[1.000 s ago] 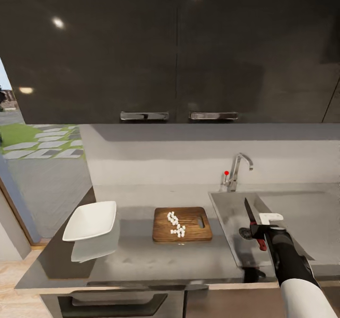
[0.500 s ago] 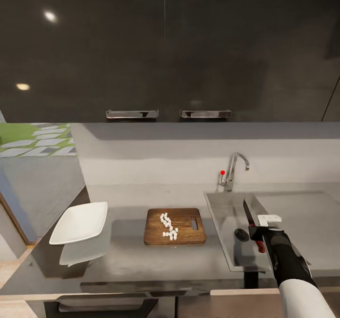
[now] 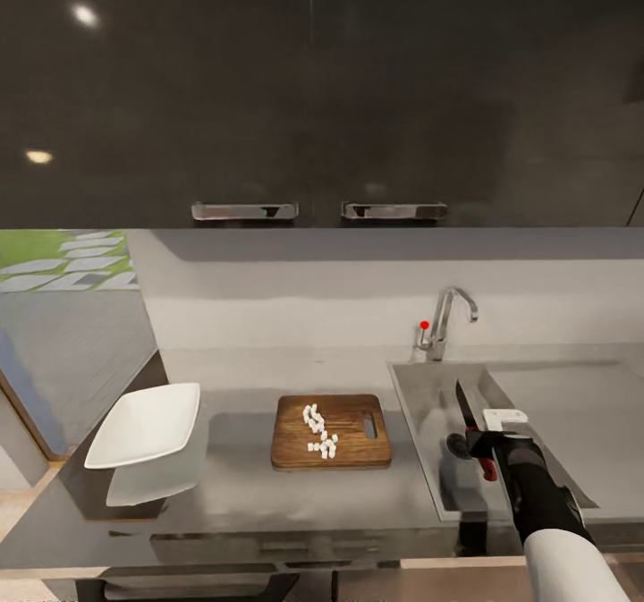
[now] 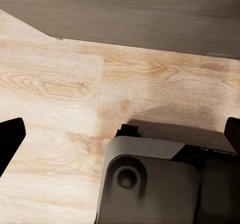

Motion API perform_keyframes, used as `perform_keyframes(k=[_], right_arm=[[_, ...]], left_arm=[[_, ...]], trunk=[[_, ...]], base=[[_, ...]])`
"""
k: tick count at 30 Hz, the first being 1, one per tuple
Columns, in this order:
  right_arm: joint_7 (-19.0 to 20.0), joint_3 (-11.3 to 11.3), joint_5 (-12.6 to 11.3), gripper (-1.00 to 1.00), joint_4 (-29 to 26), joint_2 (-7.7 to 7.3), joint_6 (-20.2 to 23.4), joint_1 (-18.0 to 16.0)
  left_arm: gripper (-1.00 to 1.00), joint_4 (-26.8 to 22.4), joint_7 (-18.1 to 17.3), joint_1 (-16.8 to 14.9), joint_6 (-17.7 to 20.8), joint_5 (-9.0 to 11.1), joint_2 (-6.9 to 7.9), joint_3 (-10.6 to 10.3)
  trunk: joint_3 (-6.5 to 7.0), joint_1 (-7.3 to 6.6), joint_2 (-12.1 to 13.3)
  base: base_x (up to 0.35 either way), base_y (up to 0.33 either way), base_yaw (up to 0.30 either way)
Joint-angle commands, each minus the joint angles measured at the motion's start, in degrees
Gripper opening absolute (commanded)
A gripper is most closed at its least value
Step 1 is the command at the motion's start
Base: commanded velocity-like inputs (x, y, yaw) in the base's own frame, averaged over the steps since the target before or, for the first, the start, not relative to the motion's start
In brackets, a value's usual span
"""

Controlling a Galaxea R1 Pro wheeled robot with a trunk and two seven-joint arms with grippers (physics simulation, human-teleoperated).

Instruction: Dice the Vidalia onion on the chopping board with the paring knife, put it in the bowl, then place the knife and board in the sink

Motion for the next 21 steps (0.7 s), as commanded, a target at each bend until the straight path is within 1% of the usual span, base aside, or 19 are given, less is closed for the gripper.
perform_keyframes(k=[1,7,10,13,16,18,19,20,21], right_arm=[[0.5,-0.1,0.6,-1.0,-0.1,0.04,0.2,0.0],[0.7,-0.1,0.6,-1.0,0.1,0.07,0.2,-0.1],[0.7,-0.1,0.6,-1.0,1.9,0.07,0.2,-0.1],[0.6,0.0,0.7,-1.0,2.4,0.07,0.1,0.0],[0.5,-0.1,0.7,-1.0,2.5,0.07,0.1,-0.1],[0.5,-0.1,0.7,-1.0,2.5,0.06,0.2,0.0],[0.5,-0.1,0.7,-1.0,2.6,0.05,0.2,0.0],[0.5,-0.1,0.7,-1.0,2.6,0.02,0.2,-0.1],[0.5,-0.1,0.7,-1.0,2.6,0.0,0.2,-0.1]], left_arm=[[1.0,0.2,0.0,-0.1,-0.4,0.4,-0.06,-0.5],[1.0,0.2,0.0,-0.1,-0.4,0.4,-0.06,-0.5],[1.0,0.2,0.0,-0.1,-0.4,0.4,-0.06,-0.5],[1.0,0.2,0.0,-0.1,-0.3,0.4,-0.07,-0.5],[1.0,0.3,-0.2,0.0,0.6,0.4,-0.62,-0.5],[1.0,0.3,-1.2,1.8,2.6,0.4,-1.6,-0.5],[1.0,0.3,-2.4,2.8,3.3,0.4,-1.96,-0.5],[1.0,0.3,-4.7,4.1,3.7,0.4,-2.16,-0.5],[1.0,0.3,-6.1,4.8,3.9,0.4,-2.24,-0.5]], trunk=[[-0.23,0.04,-0.1],[-0.36,0.04,-0.1],[-0.36,0.04,-0.1],[-0.36,0.04,-0.1],[-0.36,0.04,-0.1],[-0.36,0.04,-0.1],[-0.36,0.04,-0.1],[-0.36,0.04,-0.1],[-0.36,0.04,-0.1]], base=[[0.003,0.0,0.0],[0.0,0.0,0.0],[0.0,0.0,0.0],[0.0,0.0,0.0],[0.0,0.0,0.0],[0.0,0.0,0.0],[0.0,0.0,0.0],[0.0,0.0,0.0],[0.0,0.0,0.0]])
